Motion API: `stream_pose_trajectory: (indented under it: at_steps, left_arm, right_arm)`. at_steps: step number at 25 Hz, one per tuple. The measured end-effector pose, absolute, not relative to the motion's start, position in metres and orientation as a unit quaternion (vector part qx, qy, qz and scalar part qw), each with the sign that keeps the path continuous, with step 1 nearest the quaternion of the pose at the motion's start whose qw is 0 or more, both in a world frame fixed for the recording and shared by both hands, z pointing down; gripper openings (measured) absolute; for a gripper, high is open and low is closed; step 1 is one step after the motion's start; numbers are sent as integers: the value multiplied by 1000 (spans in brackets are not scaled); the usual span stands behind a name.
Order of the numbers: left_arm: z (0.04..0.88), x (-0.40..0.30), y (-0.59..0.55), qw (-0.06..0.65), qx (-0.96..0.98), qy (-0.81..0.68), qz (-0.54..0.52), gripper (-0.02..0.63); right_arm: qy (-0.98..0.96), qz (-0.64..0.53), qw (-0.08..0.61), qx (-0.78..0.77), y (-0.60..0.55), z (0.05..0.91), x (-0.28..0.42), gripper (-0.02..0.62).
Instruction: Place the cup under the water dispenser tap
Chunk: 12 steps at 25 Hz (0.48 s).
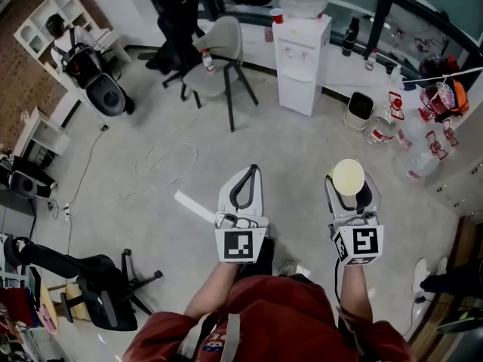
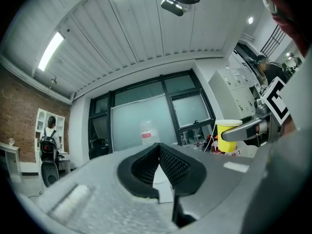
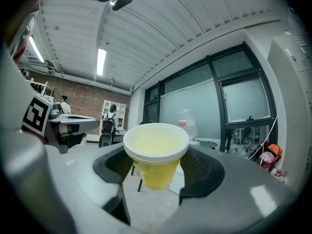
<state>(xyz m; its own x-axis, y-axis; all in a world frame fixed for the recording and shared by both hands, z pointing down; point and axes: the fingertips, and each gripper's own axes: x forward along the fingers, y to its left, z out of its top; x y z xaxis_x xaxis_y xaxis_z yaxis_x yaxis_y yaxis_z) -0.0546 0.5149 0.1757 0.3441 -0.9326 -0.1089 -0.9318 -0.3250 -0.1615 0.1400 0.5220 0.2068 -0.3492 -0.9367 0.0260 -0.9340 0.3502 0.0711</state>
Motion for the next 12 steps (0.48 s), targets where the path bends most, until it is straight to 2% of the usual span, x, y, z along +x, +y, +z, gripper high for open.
stream_pose_trajectory:
  at_steps: [12]
  left_arm:
    - [182,-88,415,104,-811,576,4,6]
  right_arm:
    - [-821,-20,26,570,420,210,113,291]
